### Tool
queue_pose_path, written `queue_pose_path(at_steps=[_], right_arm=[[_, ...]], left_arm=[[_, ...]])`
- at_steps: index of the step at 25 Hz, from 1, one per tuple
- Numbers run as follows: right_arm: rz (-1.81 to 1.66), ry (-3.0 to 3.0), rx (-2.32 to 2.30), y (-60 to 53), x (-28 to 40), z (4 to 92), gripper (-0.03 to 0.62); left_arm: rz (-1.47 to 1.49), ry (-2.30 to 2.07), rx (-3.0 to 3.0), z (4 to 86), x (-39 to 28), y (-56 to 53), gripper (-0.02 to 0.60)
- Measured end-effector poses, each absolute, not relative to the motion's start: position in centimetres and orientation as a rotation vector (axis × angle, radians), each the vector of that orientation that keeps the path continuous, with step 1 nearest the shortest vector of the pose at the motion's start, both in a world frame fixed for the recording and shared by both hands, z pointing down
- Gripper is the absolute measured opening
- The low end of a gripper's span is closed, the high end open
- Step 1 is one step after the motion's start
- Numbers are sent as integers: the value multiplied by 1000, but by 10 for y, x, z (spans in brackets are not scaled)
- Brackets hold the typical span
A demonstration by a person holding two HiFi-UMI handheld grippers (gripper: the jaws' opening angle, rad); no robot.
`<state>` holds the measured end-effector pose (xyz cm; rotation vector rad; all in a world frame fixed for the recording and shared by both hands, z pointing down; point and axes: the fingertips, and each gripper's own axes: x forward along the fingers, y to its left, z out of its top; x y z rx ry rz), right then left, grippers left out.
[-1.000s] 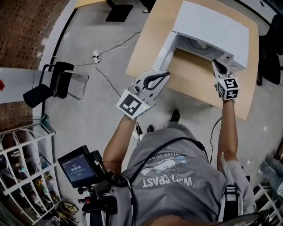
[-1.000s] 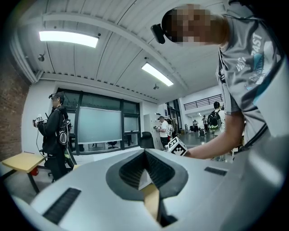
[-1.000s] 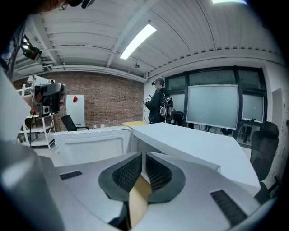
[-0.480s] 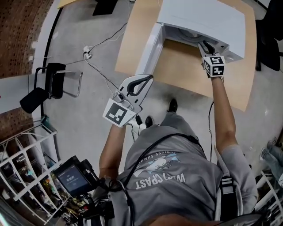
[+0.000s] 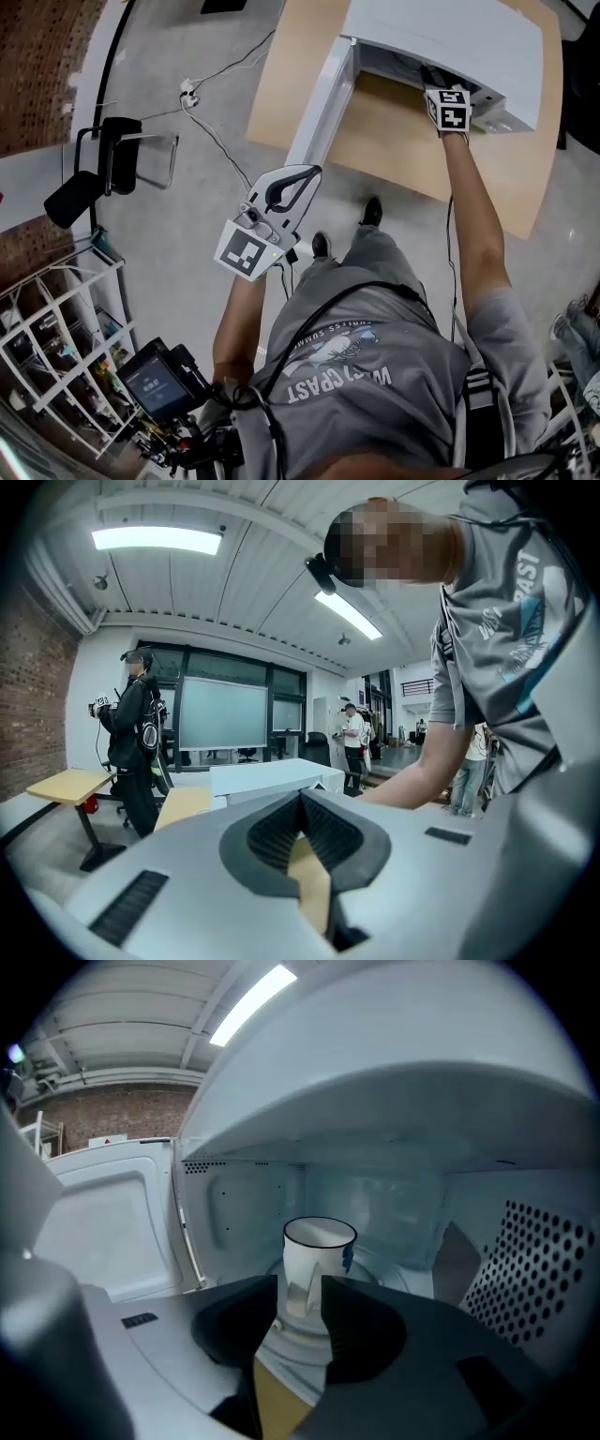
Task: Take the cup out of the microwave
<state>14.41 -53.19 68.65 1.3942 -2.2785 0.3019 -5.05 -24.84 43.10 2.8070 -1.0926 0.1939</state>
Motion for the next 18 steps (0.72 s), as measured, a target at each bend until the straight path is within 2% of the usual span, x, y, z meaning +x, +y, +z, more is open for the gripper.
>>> queue_pose_path(at_steps=[10, 12, 18], right_arm=[[347, -2243, 1439, -551, 135, 693, 121], [394, -2251, 1459, -552, 137, 694, 83], [465, -2303, 1428, -551, 132, 694, 74]], left_arm=[[210, -1107, 2781, 432, -61, -240, 41], [214, -1110, 2777, 434, -62, -239, 41], [211, -1108, 2768, 439, -65, -234, 41]])
